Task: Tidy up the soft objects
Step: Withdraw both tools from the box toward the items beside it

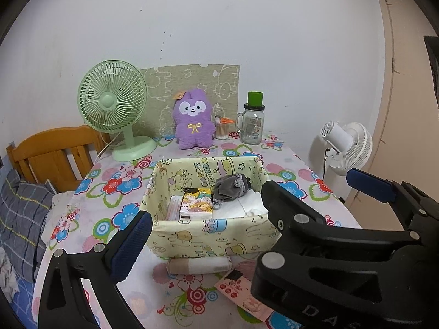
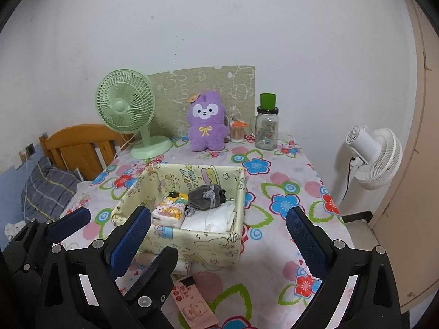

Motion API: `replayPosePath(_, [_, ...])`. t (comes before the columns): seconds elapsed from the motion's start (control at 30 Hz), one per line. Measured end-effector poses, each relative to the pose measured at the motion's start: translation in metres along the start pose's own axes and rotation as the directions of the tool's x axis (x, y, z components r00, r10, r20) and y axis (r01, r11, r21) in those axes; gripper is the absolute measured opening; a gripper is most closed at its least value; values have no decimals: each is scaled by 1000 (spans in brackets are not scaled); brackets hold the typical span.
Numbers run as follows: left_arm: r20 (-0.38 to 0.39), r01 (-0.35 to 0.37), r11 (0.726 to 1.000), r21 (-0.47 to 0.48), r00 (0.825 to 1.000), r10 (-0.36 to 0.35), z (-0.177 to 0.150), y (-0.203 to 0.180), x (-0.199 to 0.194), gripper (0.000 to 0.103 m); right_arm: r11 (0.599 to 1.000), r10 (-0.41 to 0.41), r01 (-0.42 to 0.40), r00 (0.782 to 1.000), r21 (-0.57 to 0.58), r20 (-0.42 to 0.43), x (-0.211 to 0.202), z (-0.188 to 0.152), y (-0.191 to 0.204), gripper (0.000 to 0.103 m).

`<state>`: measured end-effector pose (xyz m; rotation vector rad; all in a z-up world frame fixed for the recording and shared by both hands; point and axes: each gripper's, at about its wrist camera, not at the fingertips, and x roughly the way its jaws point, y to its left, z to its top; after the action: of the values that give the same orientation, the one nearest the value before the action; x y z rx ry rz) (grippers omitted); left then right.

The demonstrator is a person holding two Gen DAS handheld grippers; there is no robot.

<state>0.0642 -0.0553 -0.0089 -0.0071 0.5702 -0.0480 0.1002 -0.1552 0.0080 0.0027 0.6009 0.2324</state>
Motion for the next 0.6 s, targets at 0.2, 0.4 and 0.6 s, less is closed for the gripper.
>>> replayPosePath(0.2, [6,-3,1000,-1,1000,3,-8,-1,-5,103,1000,9,-9,1000,-5,5,-8,-8,3,100])
replayPosePath(0.4, [-1,-3,1000,-6,1000,3,-17,1,-8,103,1000,9,-9,1000,-13,-1,-11,-17,6,100])
replayPosePath(0.6, [-14,-4,1000,-14,1000,4,-25,5,-8,103,1000,14,-14,1000,-20,-15,-10,-25,10,100])
